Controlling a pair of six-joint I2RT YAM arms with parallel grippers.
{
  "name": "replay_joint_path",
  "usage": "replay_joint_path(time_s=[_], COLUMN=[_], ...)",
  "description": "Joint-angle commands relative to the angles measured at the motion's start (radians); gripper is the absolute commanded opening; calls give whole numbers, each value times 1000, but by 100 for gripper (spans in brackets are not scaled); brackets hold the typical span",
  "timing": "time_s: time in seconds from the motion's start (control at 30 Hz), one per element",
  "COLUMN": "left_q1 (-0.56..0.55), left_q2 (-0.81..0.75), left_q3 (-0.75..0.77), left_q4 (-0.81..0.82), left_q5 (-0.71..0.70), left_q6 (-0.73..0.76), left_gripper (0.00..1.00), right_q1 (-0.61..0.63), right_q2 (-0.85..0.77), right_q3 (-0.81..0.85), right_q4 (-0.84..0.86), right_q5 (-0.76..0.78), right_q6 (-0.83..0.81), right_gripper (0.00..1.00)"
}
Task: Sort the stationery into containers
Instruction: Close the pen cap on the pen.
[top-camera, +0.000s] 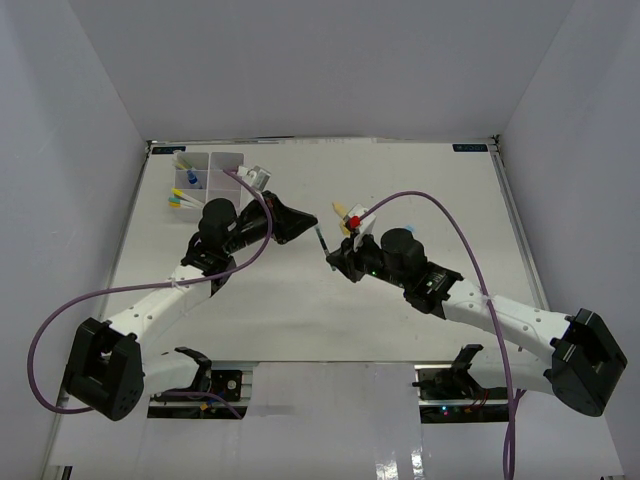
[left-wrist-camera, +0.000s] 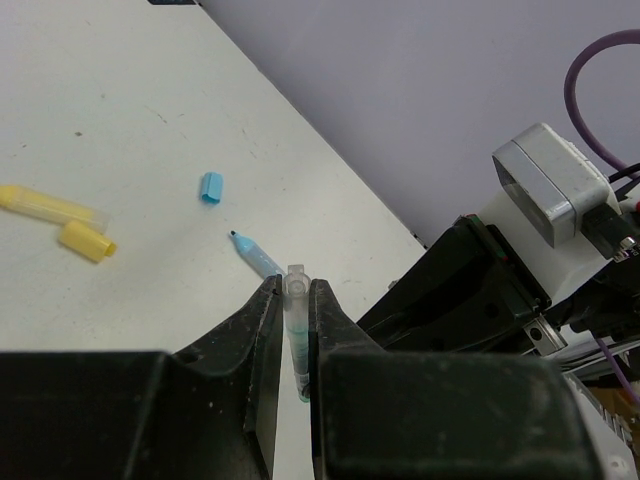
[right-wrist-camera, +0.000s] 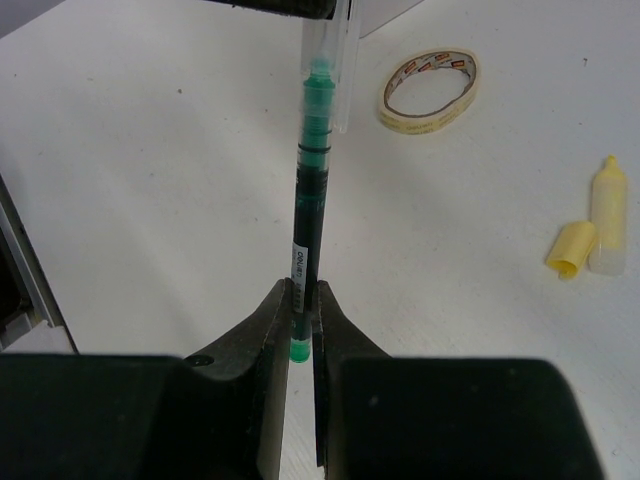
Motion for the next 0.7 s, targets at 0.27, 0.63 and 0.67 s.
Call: replay_joint_path(time_s=[0.27, 0.63, 0.67], left_q1=[-90, -100, -102], left_q2=[31, 37, 37], left_q3=[-80, -103, -109], left_q4=[-211, -214, -216], left_q5=[83, 100, 99], left_q6=[4, 4, 2], left_gripper=[0, 0, 0], right_q1=[-7, -22, -24], right_q2=[-30, -16, -16], right_q3=[160, 205, 206], right_q4=[348, 347, 347], right_q5=[28, 42, 39], right_q6=[-31, -69, -74], right_gripper=[8, 8, 8])
